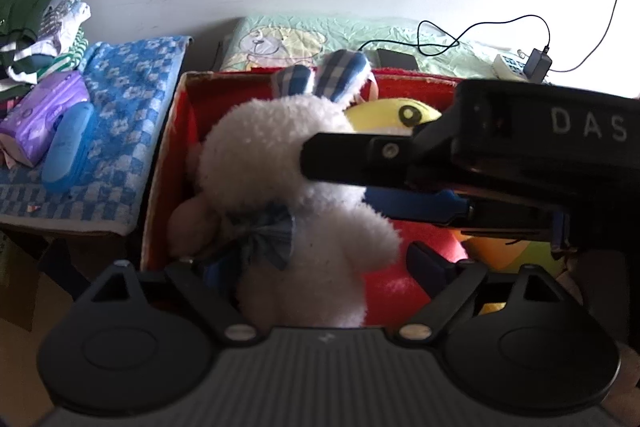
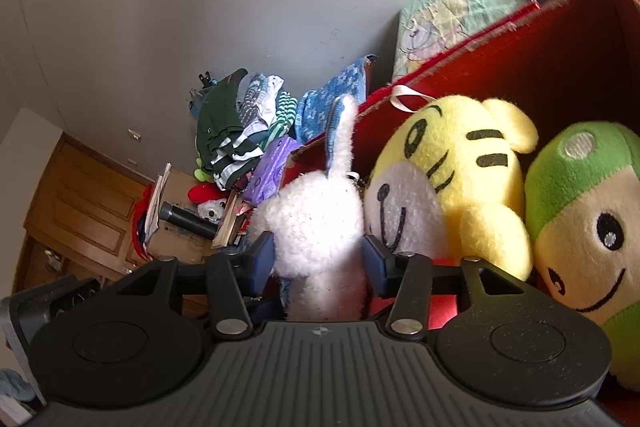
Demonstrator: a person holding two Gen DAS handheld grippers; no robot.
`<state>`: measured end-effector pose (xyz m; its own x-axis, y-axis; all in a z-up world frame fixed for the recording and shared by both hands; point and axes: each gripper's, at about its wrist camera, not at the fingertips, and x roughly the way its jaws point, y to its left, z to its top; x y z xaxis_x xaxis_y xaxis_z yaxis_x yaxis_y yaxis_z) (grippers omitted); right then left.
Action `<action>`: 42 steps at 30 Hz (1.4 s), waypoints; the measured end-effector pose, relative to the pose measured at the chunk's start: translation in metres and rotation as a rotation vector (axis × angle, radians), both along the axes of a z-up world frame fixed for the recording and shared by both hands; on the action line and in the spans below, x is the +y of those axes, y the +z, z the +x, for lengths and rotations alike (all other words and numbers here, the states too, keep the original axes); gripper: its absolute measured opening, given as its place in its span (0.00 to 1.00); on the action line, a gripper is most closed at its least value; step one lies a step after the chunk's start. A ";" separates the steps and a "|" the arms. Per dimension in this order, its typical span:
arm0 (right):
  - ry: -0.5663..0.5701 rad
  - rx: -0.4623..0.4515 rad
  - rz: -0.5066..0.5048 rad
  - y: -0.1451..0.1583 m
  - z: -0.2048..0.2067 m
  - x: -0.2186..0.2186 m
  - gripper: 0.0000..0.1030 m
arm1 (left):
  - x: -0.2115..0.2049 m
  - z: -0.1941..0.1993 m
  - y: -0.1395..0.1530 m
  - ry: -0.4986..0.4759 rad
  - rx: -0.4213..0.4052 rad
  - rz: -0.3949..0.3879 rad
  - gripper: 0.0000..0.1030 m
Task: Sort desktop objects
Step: 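Lower the held bunny with both tools into the box beside the tiger toy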
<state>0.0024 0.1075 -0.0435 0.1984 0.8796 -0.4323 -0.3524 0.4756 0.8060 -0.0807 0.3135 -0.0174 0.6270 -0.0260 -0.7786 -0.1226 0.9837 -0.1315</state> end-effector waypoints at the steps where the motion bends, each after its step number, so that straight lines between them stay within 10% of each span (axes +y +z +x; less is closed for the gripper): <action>1: -0.001 0.006 0.006 -0.001 0.000 -0.001 0.50 | -0.001 0.000 0.000 0.002 0.002 0.003 0.88; 42: -0.056 -0.138 -0.042 0.022 -0.044 -0.036 0.51 | -0.012 -0.029 0.026 0.122 0.040 0.105 0.97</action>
<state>-0.0418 0.0711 -0.0213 0.3066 0.8472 -0.4339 -0.4301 0.5300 0.7308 -0.1096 0.3016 0.0084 0.5891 0.1309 -0.7974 -0.2448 0.9693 -0.0217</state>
